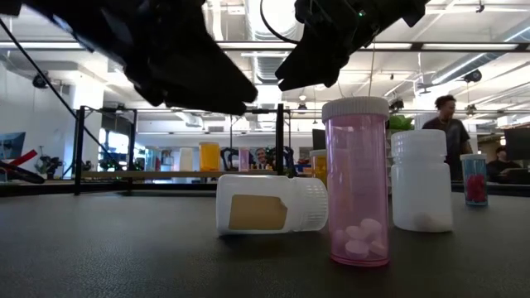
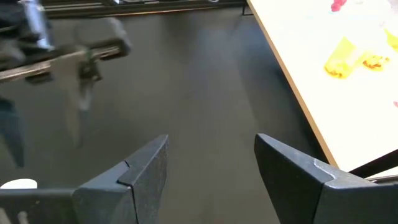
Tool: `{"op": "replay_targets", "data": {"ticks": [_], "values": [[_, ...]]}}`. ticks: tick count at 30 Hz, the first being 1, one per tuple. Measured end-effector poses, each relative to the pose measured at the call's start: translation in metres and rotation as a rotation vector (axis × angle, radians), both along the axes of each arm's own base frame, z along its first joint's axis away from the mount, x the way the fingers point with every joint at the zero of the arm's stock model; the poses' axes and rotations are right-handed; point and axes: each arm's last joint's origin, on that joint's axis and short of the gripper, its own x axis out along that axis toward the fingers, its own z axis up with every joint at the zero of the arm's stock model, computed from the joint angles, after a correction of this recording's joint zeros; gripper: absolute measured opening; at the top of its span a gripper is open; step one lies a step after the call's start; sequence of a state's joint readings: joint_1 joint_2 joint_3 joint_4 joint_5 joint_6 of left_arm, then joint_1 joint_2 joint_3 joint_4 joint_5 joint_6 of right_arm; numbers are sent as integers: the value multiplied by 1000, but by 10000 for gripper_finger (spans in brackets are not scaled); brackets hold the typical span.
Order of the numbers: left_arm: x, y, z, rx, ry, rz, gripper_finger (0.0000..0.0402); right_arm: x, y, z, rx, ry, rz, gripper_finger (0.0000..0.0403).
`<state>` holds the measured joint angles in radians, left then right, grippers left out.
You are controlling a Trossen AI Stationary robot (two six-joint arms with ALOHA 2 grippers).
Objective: Pick and place medicine bottles onto shelf by color
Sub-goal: Put the bottom left white pill bottle on the shelf aligned with the other white pill bottle
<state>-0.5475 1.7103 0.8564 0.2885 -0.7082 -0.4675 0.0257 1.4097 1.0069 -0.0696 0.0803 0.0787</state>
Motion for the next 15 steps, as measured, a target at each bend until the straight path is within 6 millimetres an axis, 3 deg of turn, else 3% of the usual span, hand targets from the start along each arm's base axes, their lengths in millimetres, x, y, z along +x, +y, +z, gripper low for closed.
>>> {"op": "replay_targets", "data": {"ticks": [9,15], "values": [[35,-28,6,-63,232,-23,218,0,0,0,0,-1,0,228],[56,-44,16,-122,249,-88,218,0,0,0,0,0,0,228]]}}
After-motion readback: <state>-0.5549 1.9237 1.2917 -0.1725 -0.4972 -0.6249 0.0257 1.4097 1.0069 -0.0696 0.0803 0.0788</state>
